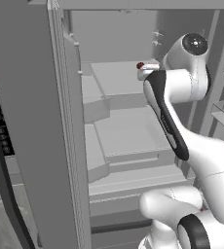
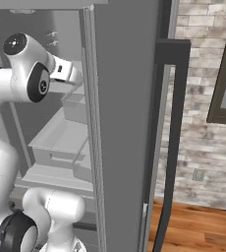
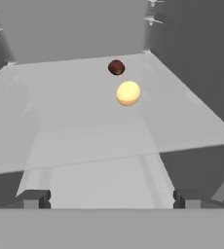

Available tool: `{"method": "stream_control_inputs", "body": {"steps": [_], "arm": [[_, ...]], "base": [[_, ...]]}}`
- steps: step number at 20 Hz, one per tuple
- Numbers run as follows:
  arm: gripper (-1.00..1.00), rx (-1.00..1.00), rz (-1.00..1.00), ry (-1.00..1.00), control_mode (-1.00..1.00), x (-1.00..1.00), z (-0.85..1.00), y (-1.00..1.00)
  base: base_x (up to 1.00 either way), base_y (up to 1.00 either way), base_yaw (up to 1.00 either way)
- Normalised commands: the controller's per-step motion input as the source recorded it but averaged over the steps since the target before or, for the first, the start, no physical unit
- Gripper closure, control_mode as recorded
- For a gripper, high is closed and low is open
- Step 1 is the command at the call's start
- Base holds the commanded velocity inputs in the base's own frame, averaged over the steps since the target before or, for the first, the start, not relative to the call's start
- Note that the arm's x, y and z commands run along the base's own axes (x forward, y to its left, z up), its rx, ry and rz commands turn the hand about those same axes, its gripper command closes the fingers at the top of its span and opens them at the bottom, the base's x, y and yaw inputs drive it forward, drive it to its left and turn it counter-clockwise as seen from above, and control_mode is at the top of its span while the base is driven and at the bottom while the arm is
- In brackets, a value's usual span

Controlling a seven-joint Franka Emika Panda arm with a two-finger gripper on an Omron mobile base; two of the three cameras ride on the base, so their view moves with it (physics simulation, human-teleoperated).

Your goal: Pick the egg and butter from the fridge and place them by the bowl for mixing.

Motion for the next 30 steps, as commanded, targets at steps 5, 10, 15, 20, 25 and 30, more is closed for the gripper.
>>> {"method": "stream_control_inputs", "body": {"steps": [5,10,15,20,25,30], "arm": [[-1.00,-0.09,-0.03,0.00,-1.00,0.31,0.20,-0.17],[-1.00,-0.08,-0.06,0.14,-1.00,0.37,0.12,-0.15],[-1.00,-0.11,-0.01,0.09,-1.00,0.37,-0.05,-0.15],[-1.00,-0.08,0.00,0.08,-1.00,0.39,-0.20,-0.15],[-1.00,-0.02,0.00,0.01,-1.00,0.25,-0.27,-0.06],[-1.00,0.00,0.00,-0.02,-1.00,0.27,-0.11,-0.01]], "base": [[0.00,0.00,0.00],[0.00,0.00,0.00],[0.00,0.00,0.00],[0.00,0.00,0.00],[0.00,0.00,0.00],[0.00,0.00,0.00]]}}
